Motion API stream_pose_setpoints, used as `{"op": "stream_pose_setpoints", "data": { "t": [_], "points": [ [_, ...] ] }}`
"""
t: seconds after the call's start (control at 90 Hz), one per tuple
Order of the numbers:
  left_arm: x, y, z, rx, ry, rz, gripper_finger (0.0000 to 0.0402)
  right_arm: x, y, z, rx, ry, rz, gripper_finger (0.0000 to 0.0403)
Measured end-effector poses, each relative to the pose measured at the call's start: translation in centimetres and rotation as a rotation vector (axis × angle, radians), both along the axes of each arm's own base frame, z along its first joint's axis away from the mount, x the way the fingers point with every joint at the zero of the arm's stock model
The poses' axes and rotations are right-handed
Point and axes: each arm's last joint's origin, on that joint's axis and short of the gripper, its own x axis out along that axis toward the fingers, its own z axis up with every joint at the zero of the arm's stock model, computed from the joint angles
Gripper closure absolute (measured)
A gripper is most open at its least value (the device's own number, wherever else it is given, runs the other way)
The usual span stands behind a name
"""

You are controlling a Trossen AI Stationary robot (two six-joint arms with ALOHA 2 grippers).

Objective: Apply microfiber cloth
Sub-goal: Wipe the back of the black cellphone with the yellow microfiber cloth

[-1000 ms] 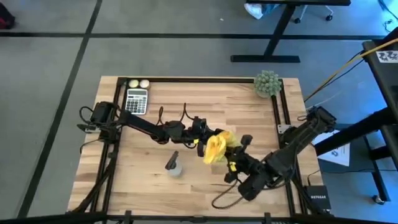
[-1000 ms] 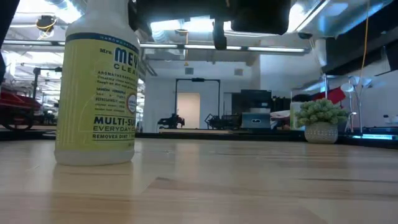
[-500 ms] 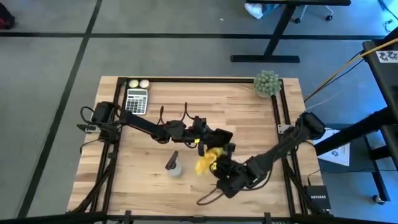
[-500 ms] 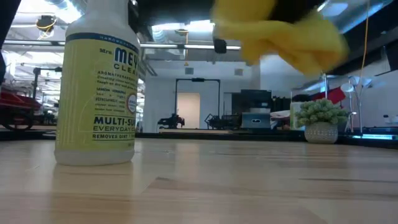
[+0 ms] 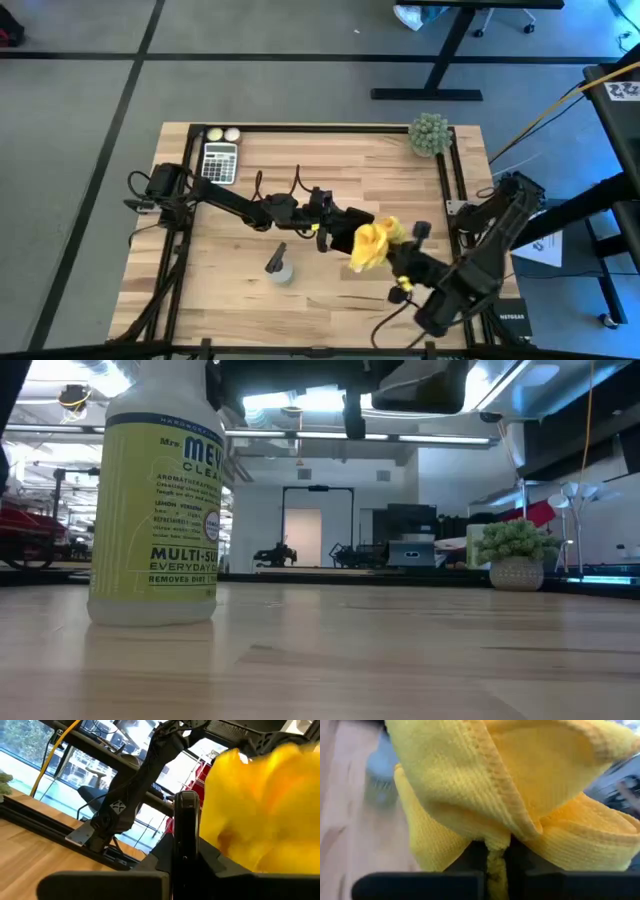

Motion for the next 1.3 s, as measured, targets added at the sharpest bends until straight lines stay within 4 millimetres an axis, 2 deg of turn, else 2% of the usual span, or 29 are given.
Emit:
{"op": "stream_pose_setpoints", "data": {
  "t": [0.078,0.244,0.311,0.444,0.678,0.756,0.856,0.922,1.067,1.189,1.3],
  "points": [
    [0.0,0.0,0.0,-0.001,0.000,0.000,0.0386,0.8,-0.2,-0.8,-0.003,-0.009,-0.018,0.0396],
    [0.0,0.0,0.0,0.002,-0.001,0.002,0.0386,4.3,-1.4,-4.9,0.044,0.107,-0.047,0.0396],
    [0.0,0.0,-0.2,0.012,0.005,0.002,0.0386,5.5,-1.9,-5.7,0.042,0.107,-0.052,0.0396],
    [0.0,0.1,-0.2,0.023,0.002,0.005,0.0386,6.1,-3.0,-5.5,-0.001,0.119,-0.077,0.0396],
    [0.0,0.3,-0.1,0.020,0.001,0.016,0.0386,3.1,-5.5,-2.2,-0.030,0.081,-0.203,0.0396],
    [0.1,0.3,-0.3,0.023,0.014,0.003,0.0386,2.3,-5.4,-1.6,-0.021,0.057,-0.200,0.0396],
    [0.0,0.1,-0.2,0.023,0.012,-0.014,0.0386,2.3,-4.5,-1.2,0.009,0.015,-0.163,0.0396],
    [0.0,0.1,-0.2,0.016,0.010,-0.006,0.0386,3.0,-3.6,-1.3,0.040,-0.008,-0.120,0.0396],
    [0.0,0.2,-0.1,-0.014,-0.005,0.021,0.0386,6.2,-2.0,-3.0,0.054,0.000,-0.058,0.0396],
    [-0.1,0.0,0.0,-0.023,-0.017,0.021,0.0386,8.8,-2.4,-4.4,0.036,0.012,-0.064,0.0396],
    [-0.1,0.0,0.0,-0.022,-0.025,0.016,0.0386,10.0,-3.2,-5.1,0.004,0.034,-0.081,0.0396]
  ]
}}
